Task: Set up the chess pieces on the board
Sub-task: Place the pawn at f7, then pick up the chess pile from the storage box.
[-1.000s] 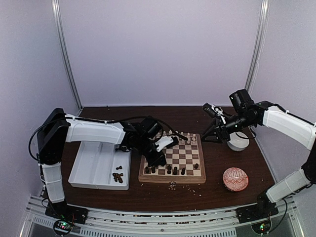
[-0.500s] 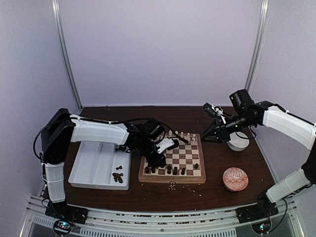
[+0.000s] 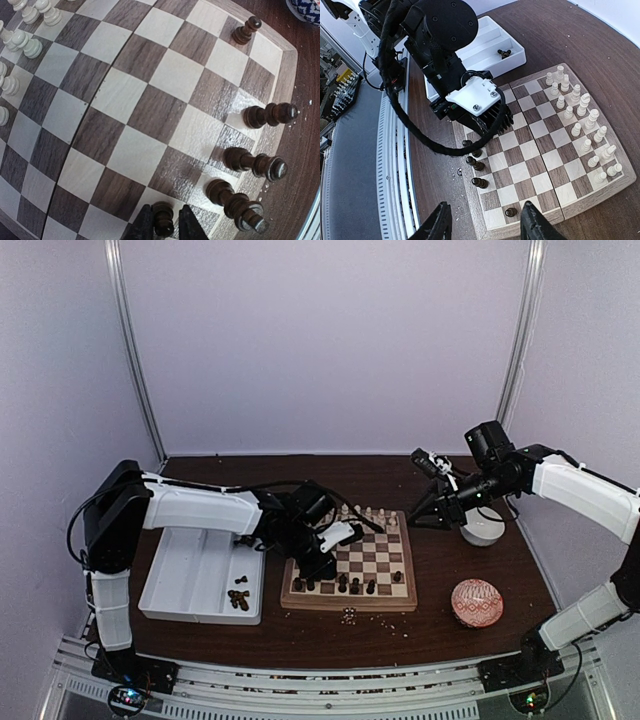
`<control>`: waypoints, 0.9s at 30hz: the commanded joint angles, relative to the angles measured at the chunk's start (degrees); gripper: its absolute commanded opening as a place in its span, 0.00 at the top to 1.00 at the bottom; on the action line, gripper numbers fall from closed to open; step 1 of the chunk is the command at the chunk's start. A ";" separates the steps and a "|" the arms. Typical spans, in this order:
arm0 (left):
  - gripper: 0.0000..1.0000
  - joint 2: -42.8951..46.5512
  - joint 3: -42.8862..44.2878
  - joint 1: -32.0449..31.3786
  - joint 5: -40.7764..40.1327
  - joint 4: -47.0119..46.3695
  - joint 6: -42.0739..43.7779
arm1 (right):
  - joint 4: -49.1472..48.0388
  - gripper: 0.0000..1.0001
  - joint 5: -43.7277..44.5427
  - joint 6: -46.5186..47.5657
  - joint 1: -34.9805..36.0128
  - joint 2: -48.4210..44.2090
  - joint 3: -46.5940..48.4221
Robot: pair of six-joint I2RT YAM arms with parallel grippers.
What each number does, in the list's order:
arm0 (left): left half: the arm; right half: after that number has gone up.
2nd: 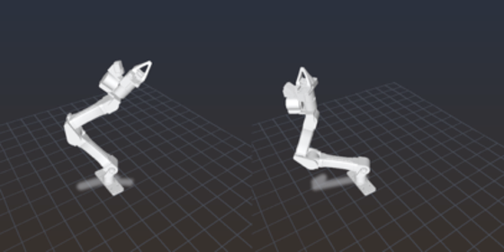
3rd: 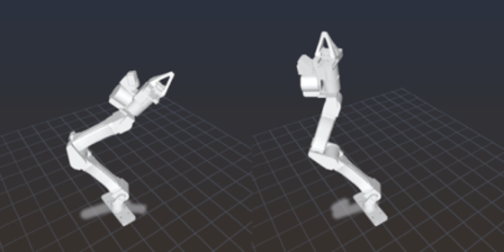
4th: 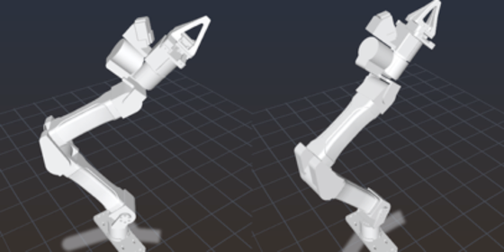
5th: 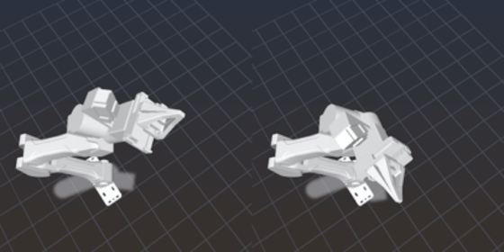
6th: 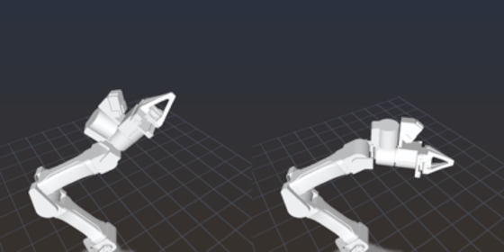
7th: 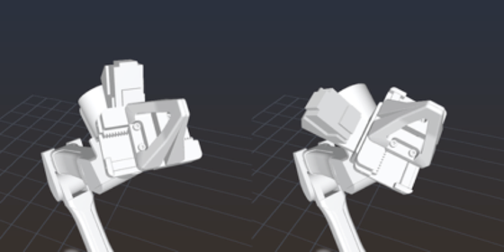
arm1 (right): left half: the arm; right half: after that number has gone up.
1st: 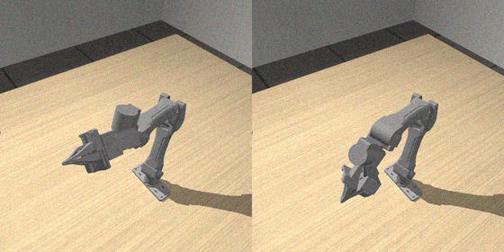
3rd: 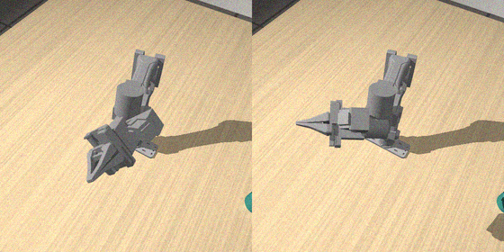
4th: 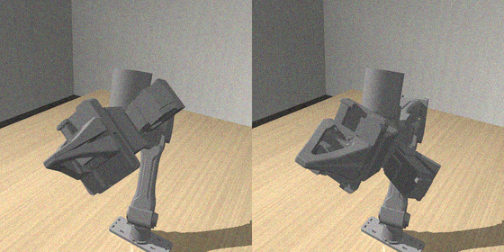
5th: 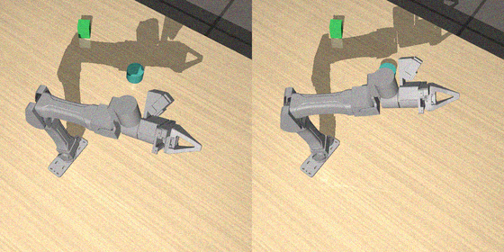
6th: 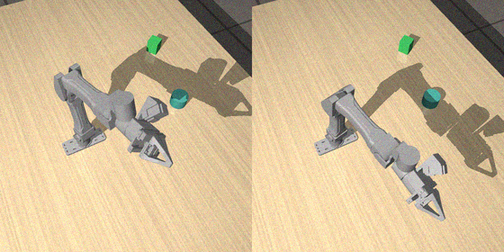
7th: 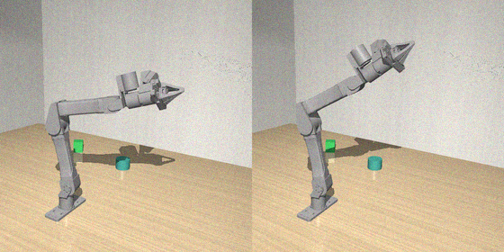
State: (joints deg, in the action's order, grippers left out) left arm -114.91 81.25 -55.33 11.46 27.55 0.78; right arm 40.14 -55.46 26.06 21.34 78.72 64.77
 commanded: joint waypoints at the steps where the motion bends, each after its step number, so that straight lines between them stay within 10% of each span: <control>1: 0.81 3.65 2.51 -0.30 -0.73 1.10 0.06 | 0.28 0.53 -1.03 0.76 -0.43 -0.36 -0.32; 15: 0.76 13.94 0.43 7.34 -29.44 15.86 -21.59 | 0.62 0.52 -1.08 1.10 -0.64 -0.20 -0.15; 27: 0.78 17.76 -12.72 16.92 -17.19 16.21 -25.63 | 2.11 0.53 -1.89 2.22 -0.74 1.05 0.44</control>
State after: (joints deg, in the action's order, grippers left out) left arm -97.08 69.43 -39.75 -11.53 43.31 -23.75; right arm 40.86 -55.92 27.16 21.06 79.11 64.77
